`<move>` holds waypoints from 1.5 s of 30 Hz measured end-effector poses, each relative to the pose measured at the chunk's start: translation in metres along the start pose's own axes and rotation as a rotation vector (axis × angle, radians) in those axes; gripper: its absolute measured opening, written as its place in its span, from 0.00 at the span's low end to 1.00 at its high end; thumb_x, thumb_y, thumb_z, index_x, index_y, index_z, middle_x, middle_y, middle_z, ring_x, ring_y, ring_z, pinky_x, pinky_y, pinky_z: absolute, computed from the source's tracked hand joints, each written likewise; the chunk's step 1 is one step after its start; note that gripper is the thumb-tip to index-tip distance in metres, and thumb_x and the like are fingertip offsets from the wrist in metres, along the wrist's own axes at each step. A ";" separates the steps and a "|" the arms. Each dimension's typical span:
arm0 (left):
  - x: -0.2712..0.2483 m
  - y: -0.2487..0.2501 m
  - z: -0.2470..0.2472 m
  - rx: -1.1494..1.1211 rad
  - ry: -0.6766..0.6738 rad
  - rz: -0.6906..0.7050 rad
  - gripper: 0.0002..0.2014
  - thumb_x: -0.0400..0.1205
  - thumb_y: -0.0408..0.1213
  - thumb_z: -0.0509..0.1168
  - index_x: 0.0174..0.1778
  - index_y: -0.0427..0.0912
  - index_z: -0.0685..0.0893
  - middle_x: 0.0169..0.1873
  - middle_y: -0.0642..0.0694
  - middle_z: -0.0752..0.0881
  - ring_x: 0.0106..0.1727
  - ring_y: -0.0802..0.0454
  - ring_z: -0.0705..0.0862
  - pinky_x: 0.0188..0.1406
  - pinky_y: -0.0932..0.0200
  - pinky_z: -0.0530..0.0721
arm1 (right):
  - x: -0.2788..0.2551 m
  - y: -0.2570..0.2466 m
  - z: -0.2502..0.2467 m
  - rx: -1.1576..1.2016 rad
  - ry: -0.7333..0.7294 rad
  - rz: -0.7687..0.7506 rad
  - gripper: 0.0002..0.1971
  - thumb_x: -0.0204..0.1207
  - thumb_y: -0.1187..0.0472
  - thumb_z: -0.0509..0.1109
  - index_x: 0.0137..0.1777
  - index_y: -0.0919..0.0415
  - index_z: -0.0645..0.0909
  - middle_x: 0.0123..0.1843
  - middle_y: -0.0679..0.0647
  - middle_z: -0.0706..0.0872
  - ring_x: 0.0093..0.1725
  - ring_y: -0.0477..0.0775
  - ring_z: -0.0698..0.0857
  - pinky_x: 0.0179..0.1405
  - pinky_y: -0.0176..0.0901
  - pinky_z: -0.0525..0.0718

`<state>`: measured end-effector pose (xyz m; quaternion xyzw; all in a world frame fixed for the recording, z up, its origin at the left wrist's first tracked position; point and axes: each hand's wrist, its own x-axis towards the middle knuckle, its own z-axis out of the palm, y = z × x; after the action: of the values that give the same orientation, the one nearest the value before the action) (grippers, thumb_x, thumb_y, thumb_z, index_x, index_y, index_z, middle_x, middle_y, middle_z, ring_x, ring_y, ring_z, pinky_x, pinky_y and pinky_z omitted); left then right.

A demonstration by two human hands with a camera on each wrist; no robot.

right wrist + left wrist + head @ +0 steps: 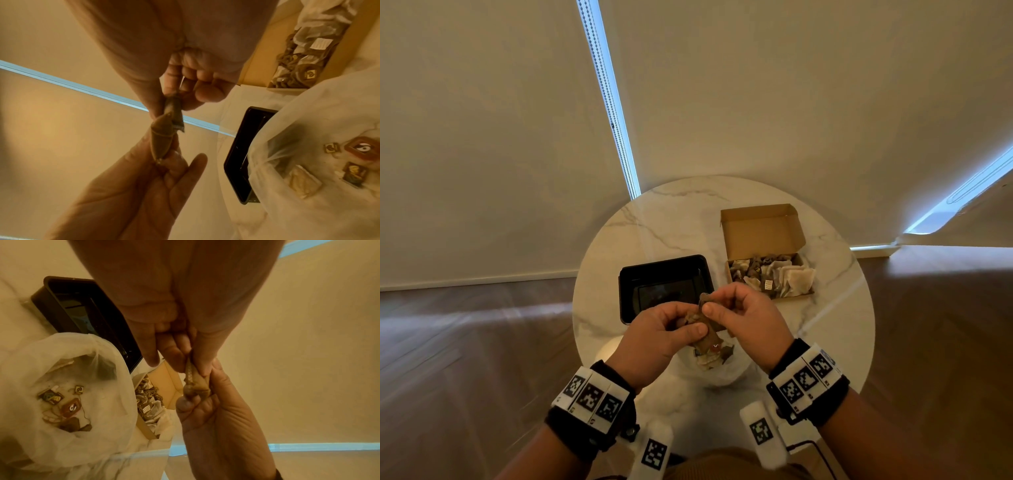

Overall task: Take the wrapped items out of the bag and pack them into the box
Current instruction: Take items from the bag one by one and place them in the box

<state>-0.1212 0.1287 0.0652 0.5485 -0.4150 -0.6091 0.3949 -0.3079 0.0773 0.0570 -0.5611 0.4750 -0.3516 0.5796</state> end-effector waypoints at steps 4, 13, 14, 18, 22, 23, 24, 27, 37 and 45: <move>0.003 0.004 0.005 -0.011 0.068 0.020 0.25 0.68 0.40 0.81 0.60 0.39 0.83 0.41 0.38 0.93 0.47 0.41 0.94 0.56 0.41 0.91 | 0.004 0.013 -0.006 -0.012 0.045 0.011 0.07 0.73 0.58 0.82 0.46 0.51 0.86 0.44 0.60 0.89 0.46 0.66 0.89 0.47 0.60 0.92; 0.023 0.012 0.025 0.206 0.068 0.089 0.10 0.74 0.35 0.82 0.46 0.42 0.89 0.40 0.43 0.93 0.43 0.45 0.93 0.48 0.48 0.93 | 0.004 0.019 -0.016 0.399 -0.009 0.199 0.04 0.81 0.69 0.73 0.46 0.61 0.83 0.38 0.55 0.89 0.34 0.44 0.87 0.30 0.36 0.84; 0.024 0.012 0.027 0.221 0.077 0.093 0.10 0.73 0.34 0.82 0.45 0.42 0.89 0.40 0.45 0.93 0.42 0.47 0.93 0.47 0.50 0.93 | 0.004 0.018 -0.018 0.459 -0.017 0.222 0.04 0.82 0.69 0.73 0.46 0.62 0.82 0.41 0.57 0.90 0.37 0.46 0.89 0.33 0.39 0.86; 0.030 0.011 0.035 0.212 0.092 0.090 0.09 0.74 0.34 0.82 0.45 0.44 0.89 0.45 0.47 0.94 0.42 0.47 0.93 0.48 0.47 0.93 | 0.002 0.016 -0.023 0.549 -0.038 0.276 0.04 0.83 0.67 0.71 0.45 0.60 0.82 0.40 0.57 0.89 0.34 0.47 0.87 0.36 0.46 0.85; 0.038 0.012 0.040 0.281 0.086 0.104 0.09 0.74 0.35 0.82 0.43 0.48 0.89 0.41 0.48 0.92 0.42 0.48 0.92 0.46 0.50 0.93 | -0.001 0.017 -0.031 0.554 -0.032 0.305 0.06 0.79 0.57 0.73 0.43 0.57 0.81 0.37 0.55 0.87 0.32 0.49 0.84 0.33 0.45 0.76; 0.039 0.013 0.041 0.296 0.091 0.106 0.09 0.75 0.36 0.82 0.44 0.49 0.88 0.41 0.48 0.92 0.42 0.48 0.91 0.45 0.51 0.92 | -0.001 0.020 -0.034 0.542 -0.037 0.307 0.07 0.80 0.56 0.72 0.43 0.56 0.82 0.37 0.56 0.86 0.32 0.49 0.83 0.29 0.42 0.76; 0.041 0.012 0.042 0.308 0.099 0.108 0.10 0.75 0.35 0.82 0.45 0.49 0.88 0.41 0.48 0.91 0.42 0.49 0.91 0.44 0.52 0.92 | -0.002 0.020 -0.036 0.516 -0.049 0.302 0.07 0.82 0.55 0.71 0.44 0.56 0.83 0.39 0.57 0.86 0.34 0.50 0.83 0.27 0.39 0.75; 0.049 0.007 0.041 0.324 0.105 0.097 0.15 0.75 0.35 0.81 0.53 0.52 0.86 0.44 0.48 0.91 0.45 0.52 0.91 0.47 0.54 0.92 | -0.002 0.027 -0.047 0.340 -0.093 0.230 0.05 0.80 0.61 0.76 0.53 0.57 0.86 0.47 0.60 0.90 0.44 0.57 0.87 0.32 0.39 0.82; 0.056 -0.021 0.041 0.214 0.231 -0.054 0.13 0.79 0.38 0.79 0.57 0.54 0.88 0.50 0.53 0.92 0.46 0.57 0.91 0.45 0.57 0.91 | 0.061 0.060 -0.099 -0.184 0.036 0.216 0.14 0.77 0.64 0.79 0.59 0.50 0.88 0.54 0.49 0.93 0.55 0.50 0.91 0.64 0.56 0.89; 0.022 -0.060 0.006 0.309 0.256 -0.219 0.09 0.80 0.41 0.77 0.55 0.52 0.88 0.47 0.49 0.92 0.45 0.53 0.90 0.41 0.62 0.85 | 0.144 0.115 -0.148 -0.639 0.098 0.446 0.10 0.80 0.64 0.74 0.59 0.53 0.85 0.54 0.52 0.89 0.41 0.54 0.92 0.44 0.48 0.93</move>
<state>-0.1302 0.1293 0.0019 0.7170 -0.3880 -0.5030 0.2869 -0.4187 -0.0910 -0.0666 -0.5788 0.6980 -0.0777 0.4144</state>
